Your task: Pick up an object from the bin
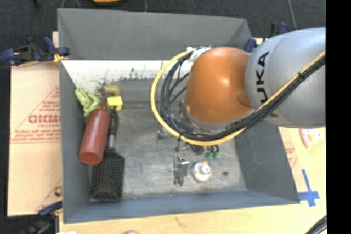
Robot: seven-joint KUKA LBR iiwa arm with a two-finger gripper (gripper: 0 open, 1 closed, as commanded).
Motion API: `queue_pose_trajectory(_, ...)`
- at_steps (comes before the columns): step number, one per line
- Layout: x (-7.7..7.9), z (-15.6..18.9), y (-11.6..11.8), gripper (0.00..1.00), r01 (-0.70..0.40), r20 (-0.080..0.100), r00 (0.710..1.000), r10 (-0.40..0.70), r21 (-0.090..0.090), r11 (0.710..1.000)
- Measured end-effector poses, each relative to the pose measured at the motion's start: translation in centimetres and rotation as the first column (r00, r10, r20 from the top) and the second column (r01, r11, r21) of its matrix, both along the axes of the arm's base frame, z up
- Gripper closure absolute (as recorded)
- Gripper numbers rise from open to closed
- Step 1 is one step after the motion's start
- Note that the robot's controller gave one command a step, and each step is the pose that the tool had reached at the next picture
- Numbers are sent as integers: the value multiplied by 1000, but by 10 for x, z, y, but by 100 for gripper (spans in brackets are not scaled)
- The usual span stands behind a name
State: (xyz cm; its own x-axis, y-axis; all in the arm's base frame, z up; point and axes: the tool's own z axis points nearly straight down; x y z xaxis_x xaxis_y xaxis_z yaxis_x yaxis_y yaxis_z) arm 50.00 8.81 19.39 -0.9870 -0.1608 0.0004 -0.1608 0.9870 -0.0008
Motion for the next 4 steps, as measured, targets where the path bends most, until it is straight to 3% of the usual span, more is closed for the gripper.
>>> queue_pose_trajectory(1, 29, -6, -9, 0, -24, 9, 1000, 24, 3, 1000)
queue_pose_trajectory(2, 39, -16, -12, 0, 233, 3, 973, -233, 2, 973)
queue_pose_trajectory(3, 23, -16, -53, 0, 189, 3, 982, -189, 2, 982)
queue_pose_trajectory(4, 30, -70, -65, 0, 176, 10, 984, -176, 2, 984)
